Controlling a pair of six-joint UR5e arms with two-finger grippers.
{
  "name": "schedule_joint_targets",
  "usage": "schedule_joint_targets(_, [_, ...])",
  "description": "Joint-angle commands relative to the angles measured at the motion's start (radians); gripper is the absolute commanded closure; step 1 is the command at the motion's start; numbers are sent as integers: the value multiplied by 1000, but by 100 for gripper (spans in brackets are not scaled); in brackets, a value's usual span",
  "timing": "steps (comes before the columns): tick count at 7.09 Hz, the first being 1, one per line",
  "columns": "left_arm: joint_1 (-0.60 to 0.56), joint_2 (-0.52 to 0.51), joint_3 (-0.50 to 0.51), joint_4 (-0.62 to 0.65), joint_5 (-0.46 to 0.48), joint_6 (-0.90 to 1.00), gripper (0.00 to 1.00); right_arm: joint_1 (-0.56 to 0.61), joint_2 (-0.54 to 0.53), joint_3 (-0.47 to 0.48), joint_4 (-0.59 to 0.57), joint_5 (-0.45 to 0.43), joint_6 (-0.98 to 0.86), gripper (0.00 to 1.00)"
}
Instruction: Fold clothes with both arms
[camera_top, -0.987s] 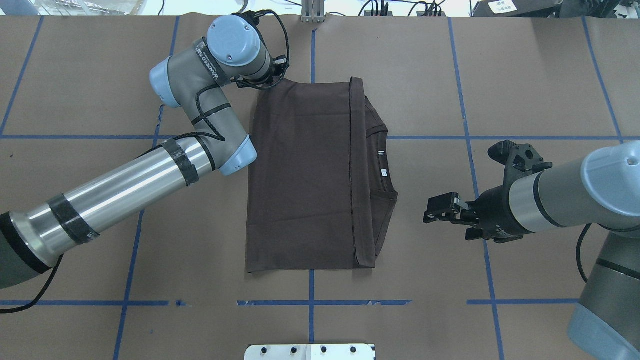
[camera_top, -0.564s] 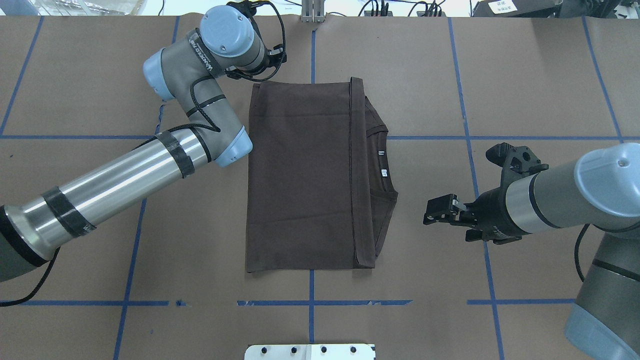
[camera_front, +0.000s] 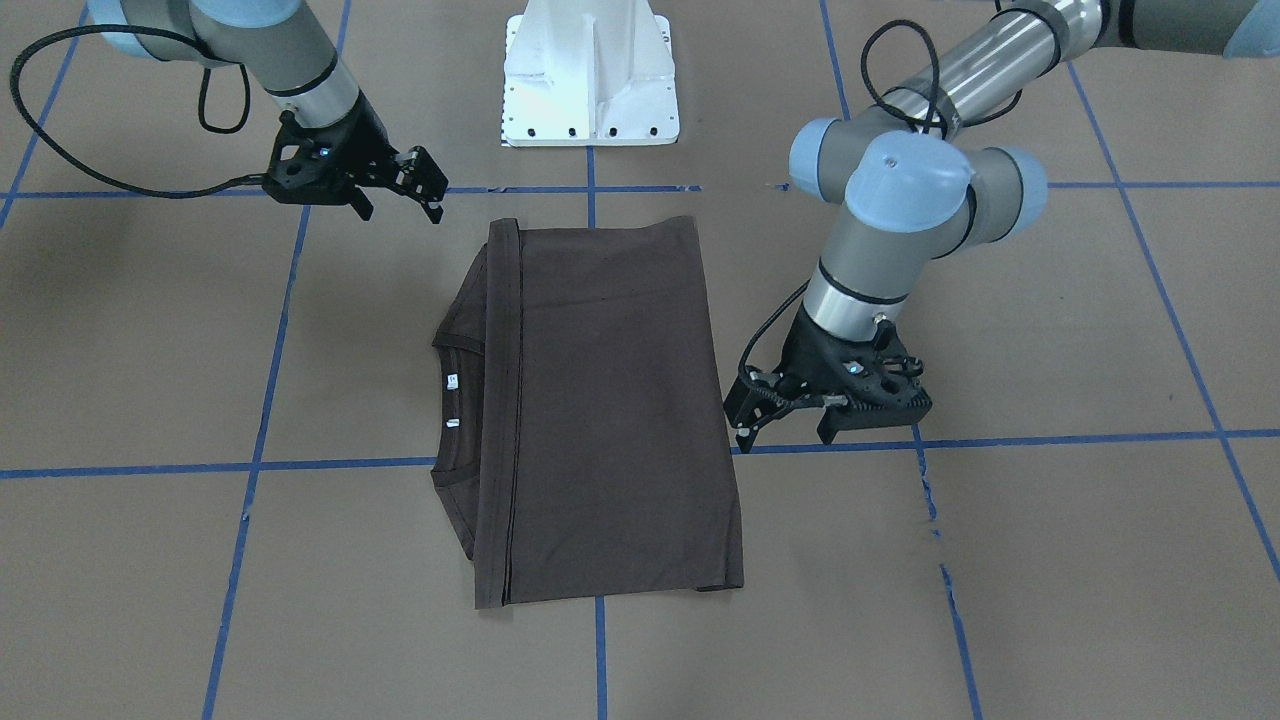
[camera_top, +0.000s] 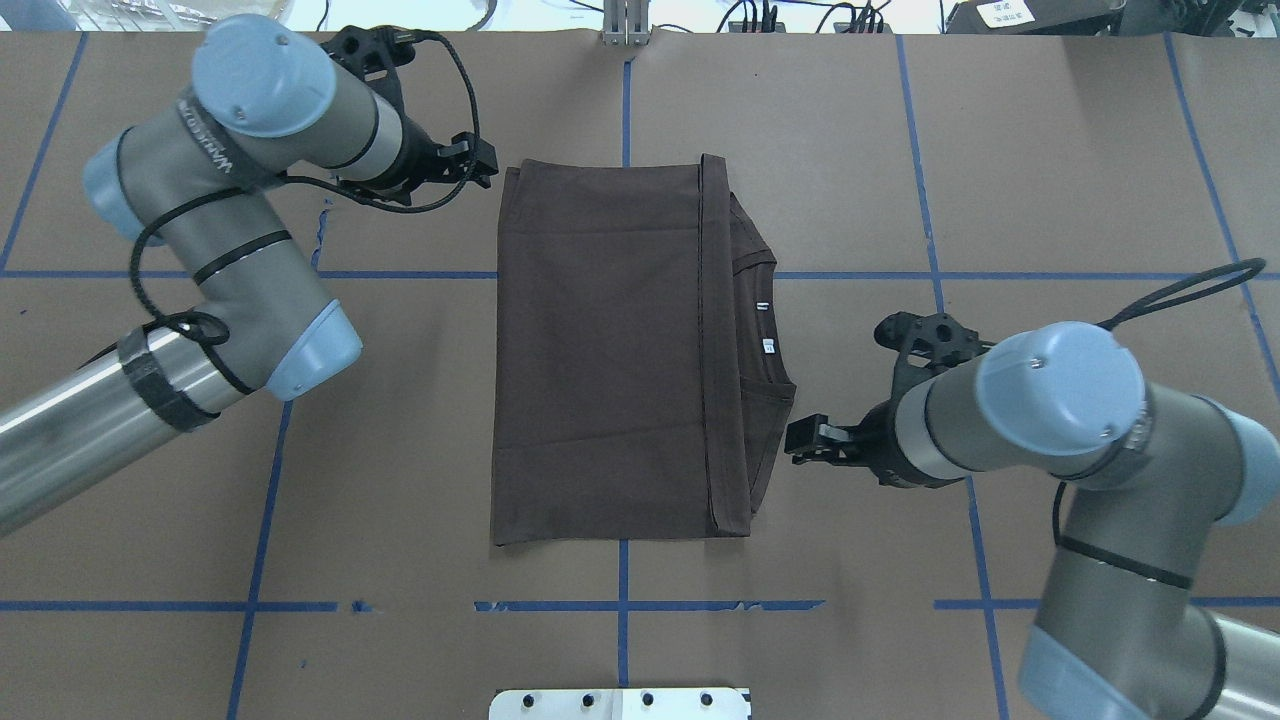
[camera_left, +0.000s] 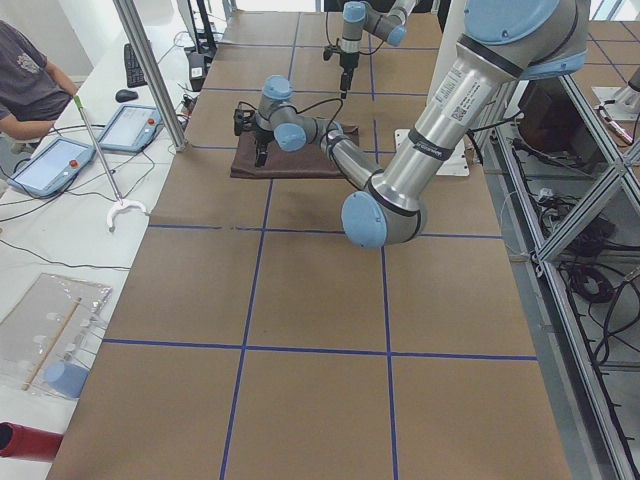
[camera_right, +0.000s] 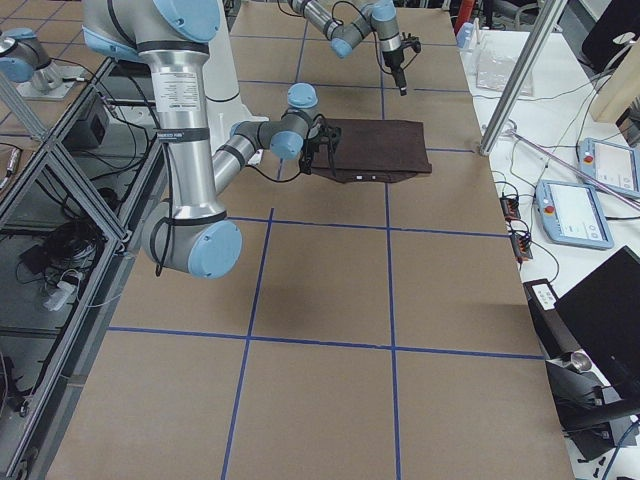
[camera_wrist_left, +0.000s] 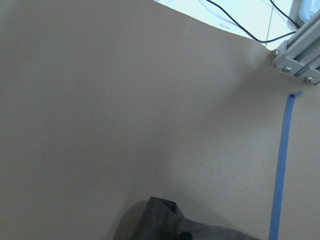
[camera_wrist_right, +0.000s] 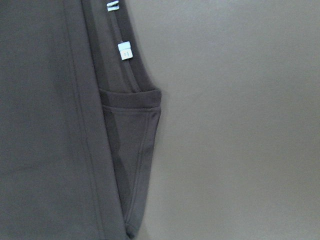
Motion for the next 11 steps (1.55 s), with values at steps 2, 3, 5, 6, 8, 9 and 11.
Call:
schedule_joint_targets(2, [17, 67, -191, 134, -21, 6, 0, -145, 265, -151, -319, -117, -48, 0])
schedule_joint_targets(3, [16, 73, -194, 132, -21, 6, 0, -155, 293, -179, -319, -115, -53, 0])
schedule_joint_targets(5, [17, 73, -193, 134, -21, 6, 0, -154, 341, -259, -319, -115, -64, 0])
schedule_joint_targets(6, [19, 73, -193, 132, -22, 4, 0, -153, 333, -265, -322, -115, -91, 0])
schedule_joint_targets(8, [20, 75, -191, 132, -23, 4, 0, -137, 328, -276, -324, -106, -117, 0])
schedule_joint_targets(9, [22, 75, -191, 132, -24, 4, 0, -136, 319, -274, -333, -103, -127, 0])
schedule_joint_targets(11, [22, 75, -193, 132, -26, 4, 0, -131, 319, -268, -380, -83, -137, 0])
